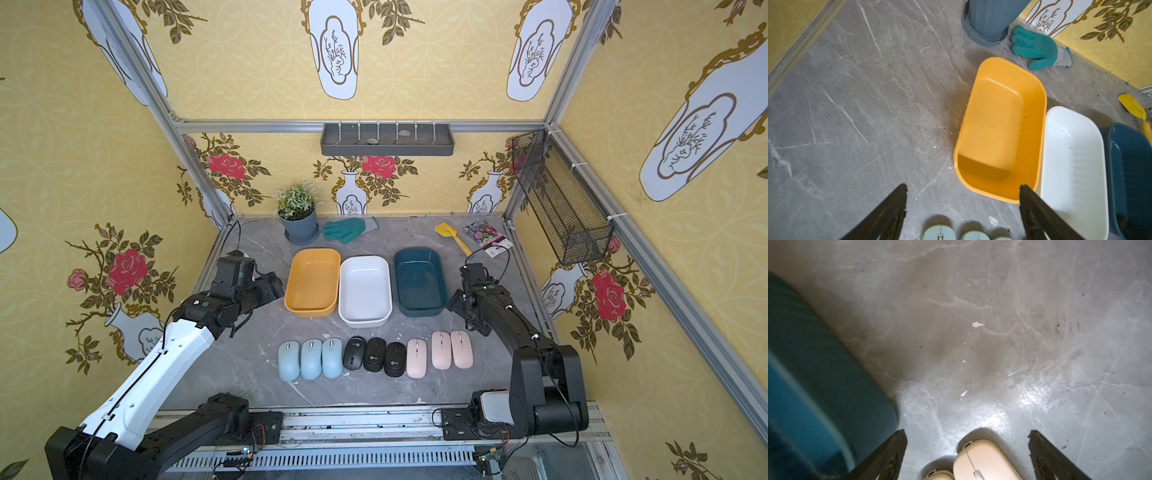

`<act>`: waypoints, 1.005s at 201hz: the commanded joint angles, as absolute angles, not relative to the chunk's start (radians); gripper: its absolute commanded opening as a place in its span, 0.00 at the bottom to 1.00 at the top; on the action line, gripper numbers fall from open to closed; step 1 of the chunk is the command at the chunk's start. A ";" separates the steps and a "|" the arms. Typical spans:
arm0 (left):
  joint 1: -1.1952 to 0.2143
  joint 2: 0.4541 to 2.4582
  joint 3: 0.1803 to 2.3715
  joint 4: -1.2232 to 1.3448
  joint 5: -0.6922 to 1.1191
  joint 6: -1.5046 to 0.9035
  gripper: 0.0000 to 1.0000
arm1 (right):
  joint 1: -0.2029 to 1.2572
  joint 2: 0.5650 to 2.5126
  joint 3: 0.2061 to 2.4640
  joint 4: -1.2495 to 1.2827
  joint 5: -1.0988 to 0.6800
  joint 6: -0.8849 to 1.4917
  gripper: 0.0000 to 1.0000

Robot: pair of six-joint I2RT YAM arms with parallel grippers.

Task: Place the mice by color into the storage box
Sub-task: Adjust the mouse at the center of the board.

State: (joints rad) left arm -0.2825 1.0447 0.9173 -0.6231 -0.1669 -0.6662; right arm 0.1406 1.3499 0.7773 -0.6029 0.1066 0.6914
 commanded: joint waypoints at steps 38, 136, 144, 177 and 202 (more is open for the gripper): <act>-0.286 1.049 0.905 -0.557 -0.120 -0.671 0.85 | 0.132 1.394 0.757 -0.634 0.032 0.688 0.91; -0.288 1.039 0.907 -0.554 -0.103 -0.675 0.85 | 0.294 1.399 0.698 -0.693 0.084 0.810 0.94; -0.287 1.037 0.907 -0.555 -0.102 -0.676 0.85 | 0.293 1.405 0.698 -0.692 0.087 0.814 0.94; -0.288 1.023 0.914 -0.569 -0.106 -0.672 0.85 | 0.293 1.425 0.680 -0.682 0.077 0.833 0.95; -0.288 1.021 0.919 -0.569 -0.104 -0.670 0.85 | 0.293 1.421 0.653 -0.674 0.071 0.859 0.95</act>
State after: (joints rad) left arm -0.2878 1.0218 0.9134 -0.5804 -0.1074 -0.6796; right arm 0.2928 1.4185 0.6815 -0.6567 0.0647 0.8177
